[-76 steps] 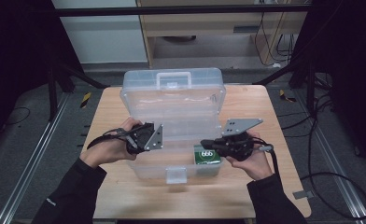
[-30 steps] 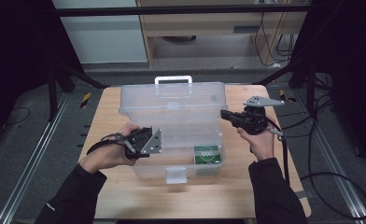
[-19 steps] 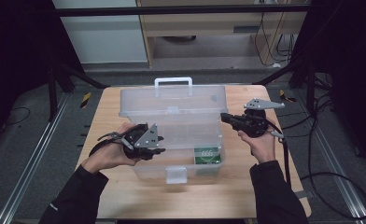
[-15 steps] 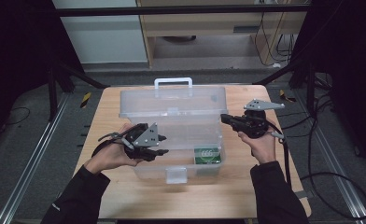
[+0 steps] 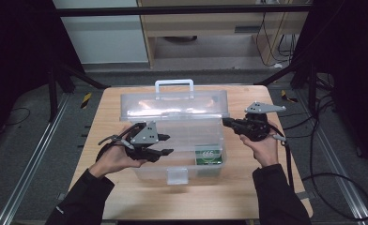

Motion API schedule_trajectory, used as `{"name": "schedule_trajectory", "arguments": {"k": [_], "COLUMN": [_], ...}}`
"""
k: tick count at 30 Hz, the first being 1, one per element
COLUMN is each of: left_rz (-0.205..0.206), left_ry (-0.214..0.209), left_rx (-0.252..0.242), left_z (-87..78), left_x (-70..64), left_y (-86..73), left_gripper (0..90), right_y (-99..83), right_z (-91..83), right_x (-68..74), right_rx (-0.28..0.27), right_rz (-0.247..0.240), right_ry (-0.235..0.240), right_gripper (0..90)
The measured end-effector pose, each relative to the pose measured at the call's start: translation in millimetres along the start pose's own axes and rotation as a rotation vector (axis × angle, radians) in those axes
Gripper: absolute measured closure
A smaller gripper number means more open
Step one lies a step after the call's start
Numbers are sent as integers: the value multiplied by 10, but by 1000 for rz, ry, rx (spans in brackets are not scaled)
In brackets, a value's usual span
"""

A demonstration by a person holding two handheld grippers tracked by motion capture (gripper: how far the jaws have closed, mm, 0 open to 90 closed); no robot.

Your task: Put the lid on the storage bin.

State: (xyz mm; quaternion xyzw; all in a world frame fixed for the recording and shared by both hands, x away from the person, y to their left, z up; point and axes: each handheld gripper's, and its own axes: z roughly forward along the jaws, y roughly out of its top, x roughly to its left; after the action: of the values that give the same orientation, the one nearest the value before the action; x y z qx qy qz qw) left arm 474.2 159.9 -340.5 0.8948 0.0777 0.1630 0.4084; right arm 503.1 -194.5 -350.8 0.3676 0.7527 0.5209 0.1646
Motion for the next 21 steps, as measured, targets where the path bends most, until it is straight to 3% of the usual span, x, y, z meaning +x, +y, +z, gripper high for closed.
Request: {"name": "schedule_trajectory", "arguments": {"k": [8,16,21], "left_rz": [-96,-162,-183], "left_ry": [52,127,193], "left_rx": [-46,-18,-9], "left_z": [-83,-249,-354], "left_x": [-1,34,56], "left_y": [-76,-167,-234], "left_gripper": [555,618,690], "right_y": [-12,-24,-33], "right_z": [-4,-11,-11], "right_x": [4,13,19], "right_rx": [4,13,27], "right_rz": [-6,-8,-4], "right_ry": [1,3,4], "right_gripper": [900,900,900]}}
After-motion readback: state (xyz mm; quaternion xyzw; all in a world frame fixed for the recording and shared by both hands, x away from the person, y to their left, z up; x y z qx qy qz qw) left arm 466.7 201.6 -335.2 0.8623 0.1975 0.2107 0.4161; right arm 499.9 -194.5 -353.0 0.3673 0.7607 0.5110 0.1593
